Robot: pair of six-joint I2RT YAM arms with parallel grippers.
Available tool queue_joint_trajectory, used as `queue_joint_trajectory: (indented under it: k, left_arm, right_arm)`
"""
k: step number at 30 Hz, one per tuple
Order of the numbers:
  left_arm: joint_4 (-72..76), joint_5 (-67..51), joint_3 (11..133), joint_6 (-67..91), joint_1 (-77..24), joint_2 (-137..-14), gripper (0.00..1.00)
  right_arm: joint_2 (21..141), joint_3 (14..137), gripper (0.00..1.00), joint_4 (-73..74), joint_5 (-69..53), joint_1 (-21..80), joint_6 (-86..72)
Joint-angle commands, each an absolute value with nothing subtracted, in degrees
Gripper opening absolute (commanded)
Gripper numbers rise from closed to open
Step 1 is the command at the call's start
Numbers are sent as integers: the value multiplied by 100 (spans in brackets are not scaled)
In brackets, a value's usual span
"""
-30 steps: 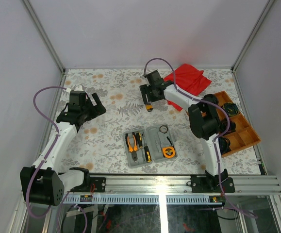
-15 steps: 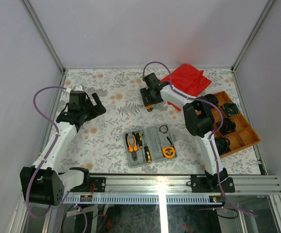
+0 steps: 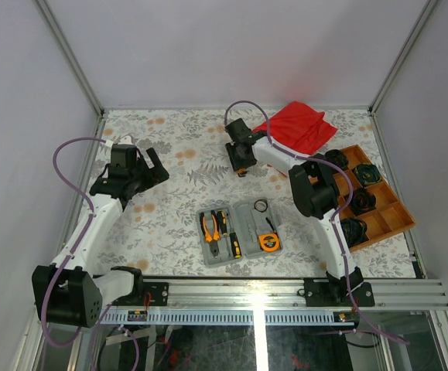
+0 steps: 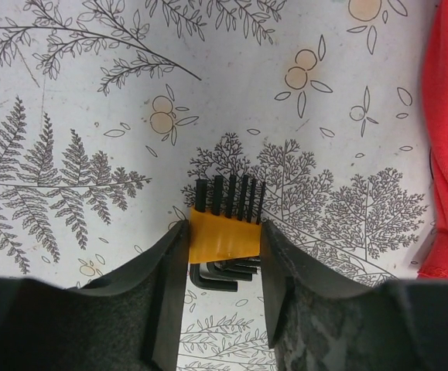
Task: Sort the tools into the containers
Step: Pick up the engineering item from the center of the board, then place the engineering item in the storage box.
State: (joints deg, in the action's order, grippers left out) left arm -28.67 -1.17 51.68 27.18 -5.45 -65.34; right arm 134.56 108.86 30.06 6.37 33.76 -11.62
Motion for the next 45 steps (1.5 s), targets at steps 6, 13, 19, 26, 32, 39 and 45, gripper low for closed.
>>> queue_joint_trajectory:
  k: [6,13,19,26,32,39,45]
  left_arm:
    - [-2571,-183,5143,2735,-497,-6541,88]
    - [-2575,-189,5141,2734,-492,-6552,88]
    - [-2570,-198,5142,2737,-497,-6565,88]
    - [-2569,-232,5144,2738,-498,-6577,88]
    - [-2571,-242,5142,2734,-500,-6584,88]
    - [-2566,-265,5141,2735,-495,-6592,88]
    - [-2553,-301,5142,2734,-495,-6588,88]
  right_arm:
    - [13028,10546,27,3005,885,3401,-982]
    - [12613,10359,25,2896,777,3401,-876]
    - [12225,10153,25,2824,692,3402,-861]
    - [11972,9987,25,2877,650,3431,-852]
    - [11688,9782,25,3077,641,3630,-921]
    - [10812,8692,25,2971,579,3993,-1364]
    - [10169,7763,25,2818,367,4330,-1755]
